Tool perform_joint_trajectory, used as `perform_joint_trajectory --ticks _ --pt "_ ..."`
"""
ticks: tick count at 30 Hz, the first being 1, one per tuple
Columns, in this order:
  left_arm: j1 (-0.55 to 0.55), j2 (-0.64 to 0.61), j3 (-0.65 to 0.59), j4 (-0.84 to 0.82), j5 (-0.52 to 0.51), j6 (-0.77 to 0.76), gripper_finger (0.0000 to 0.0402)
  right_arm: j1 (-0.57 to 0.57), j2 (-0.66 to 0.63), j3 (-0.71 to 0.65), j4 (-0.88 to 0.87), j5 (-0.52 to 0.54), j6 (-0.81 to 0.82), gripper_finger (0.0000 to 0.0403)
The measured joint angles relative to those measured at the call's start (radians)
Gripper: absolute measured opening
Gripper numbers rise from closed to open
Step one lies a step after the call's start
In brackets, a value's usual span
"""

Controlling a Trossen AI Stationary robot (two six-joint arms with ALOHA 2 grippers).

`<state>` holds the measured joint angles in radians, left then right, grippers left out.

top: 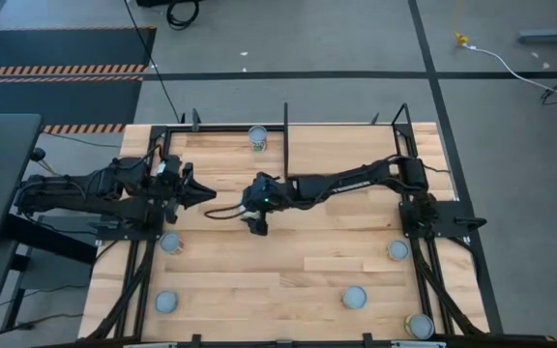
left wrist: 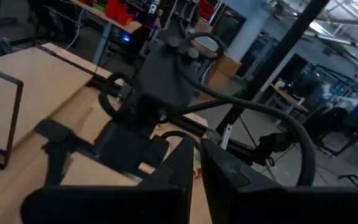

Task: Pick and place cans onto a shelf
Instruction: Put the yellow/green can on the shelf

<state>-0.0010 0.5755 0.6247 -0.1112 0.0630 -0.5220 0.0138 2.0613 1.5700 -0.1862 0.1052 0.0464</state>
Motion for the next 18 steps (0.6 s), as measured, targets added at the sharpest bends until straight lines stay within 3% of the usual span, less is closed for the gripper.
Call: perform_joint_trajectory --ticks 18 --pt "0.0 0.0 0.0 0.001 -0.052 -0.035 0.0036 -0.062 0.0 0.0 0.002 -0.094 -0.016 0.0399"
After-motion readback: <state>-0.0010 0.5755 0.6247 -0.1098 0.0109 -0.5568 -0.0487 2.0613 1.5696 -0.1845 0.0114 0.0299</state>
